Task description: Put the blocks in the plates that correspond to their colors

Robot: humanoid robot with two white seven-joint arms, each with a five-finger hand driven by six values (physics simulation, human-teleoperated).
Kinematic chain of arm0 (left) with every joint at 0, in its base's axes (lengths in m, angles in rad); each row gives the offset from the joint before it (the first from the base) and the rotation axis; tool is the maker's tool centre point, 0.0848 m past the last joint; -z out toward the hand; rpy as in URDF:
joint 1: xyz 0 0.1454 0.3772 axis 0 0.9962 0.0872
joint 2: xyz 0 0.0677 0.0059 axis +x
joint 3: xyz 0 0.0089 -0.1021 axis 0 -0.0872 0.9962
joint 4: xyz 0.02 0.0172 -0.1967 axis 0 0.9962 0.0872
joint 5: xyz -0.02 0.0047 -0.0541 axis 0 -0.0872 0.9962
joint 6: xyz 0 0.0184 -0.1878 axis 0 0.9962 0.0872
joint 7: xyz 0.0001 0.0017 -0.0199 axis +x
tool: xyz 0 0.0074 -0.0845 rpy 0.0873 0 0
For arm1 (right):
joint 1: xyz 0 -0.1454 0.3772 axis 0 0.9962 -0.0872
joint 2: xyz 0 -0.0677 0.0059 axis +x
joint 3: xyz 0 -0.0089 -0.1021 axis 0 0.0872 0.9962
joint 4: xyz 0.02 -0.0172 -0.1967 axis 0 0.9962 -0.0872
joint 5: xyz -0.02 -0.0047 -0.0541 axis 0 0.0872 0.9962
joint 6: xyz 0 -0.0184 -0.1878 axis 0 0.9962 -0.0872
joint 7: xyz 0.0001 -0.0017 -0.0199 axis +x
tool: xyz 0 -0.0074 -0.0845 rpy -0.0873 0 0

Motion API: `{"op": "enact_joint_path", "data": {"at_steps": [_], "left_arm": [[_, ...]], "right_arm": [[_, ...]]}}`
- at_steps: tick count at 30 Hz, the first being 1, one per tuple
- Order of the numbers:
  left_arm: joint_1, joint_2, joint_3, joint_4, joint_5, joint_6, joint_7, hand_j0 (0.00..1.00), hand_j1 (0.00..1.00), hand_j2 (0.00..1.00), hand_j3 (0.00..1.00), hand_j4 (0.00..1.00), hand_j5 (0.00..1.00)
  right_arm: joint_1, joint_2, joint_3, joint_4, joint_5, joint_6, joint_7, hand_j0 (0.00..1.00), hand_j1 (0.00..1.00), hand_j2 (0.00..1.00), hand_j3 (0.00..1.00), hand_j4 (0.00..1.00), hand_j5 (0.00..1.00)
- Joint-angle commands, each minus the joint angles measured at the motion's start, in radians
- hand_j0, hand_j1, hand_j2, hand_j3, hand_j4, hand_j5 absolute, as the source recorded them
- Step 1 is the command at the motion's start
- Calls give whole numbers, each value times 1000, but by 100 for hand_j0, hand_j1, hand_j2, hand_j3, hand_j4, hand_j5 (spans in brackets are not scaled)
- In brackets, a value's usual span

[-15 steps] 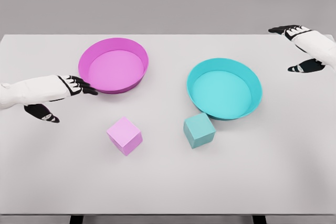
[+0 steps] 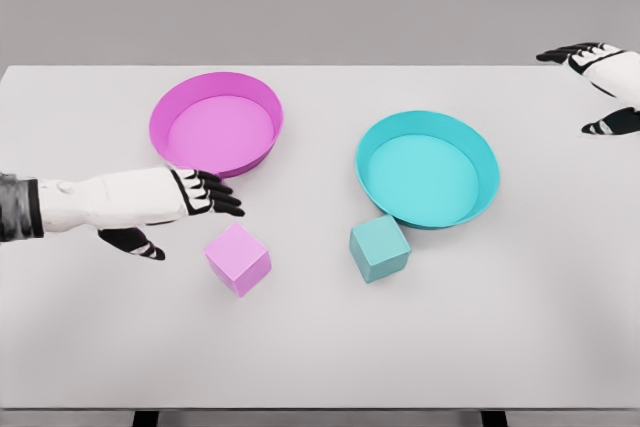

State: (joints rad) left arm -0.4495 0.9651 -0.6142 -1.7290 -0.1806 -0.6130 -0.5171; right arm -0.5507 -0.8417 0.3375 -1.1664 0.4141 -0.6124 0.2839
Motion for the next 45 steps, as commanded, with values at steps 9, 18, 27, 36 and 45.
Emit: {"op": "enact_joint_path", "data": {"at_steps": [9, 18, 27, 36, 45], "left_arm": [[-2, -54, -84, -12, 9, 2, 0, 100, 100, 100, 100, 100, 100], [-3, -83, -84, 9, -5, 2, -1, 100, 100, 100, 100, 100, 100], [-6, -132, -82, 48, -49, 2, 0, 100, 100, 100, 100, 100, 100], [-14, -161, -82, 126, -88, 2, 0, 100, 100, 100, 100, 100, 100], [-14, -178, -85, 140, -114, 2, 0, 100, 100, 100, 100, 100, 100]], "right_arm": [[-173, -158, 297, -162, -11, 2, -6, 100, 100, 100, 100, 100, 100], [-451, -275, 724, -326, -12, 2, -144, 100, 100, 100, 100, 100, 100], [-489, -281, 882, -475, -35, 2, -149, 100, 100, 100, 100, 100, 100], [-508, -280, 968, -584, -35, 2, -140, 100, 100, 100, 100, 100, 100], [-583, -212, 1035, -592, -37, 2, -143, 100, 100, 100, 100, 100, 100]]}}
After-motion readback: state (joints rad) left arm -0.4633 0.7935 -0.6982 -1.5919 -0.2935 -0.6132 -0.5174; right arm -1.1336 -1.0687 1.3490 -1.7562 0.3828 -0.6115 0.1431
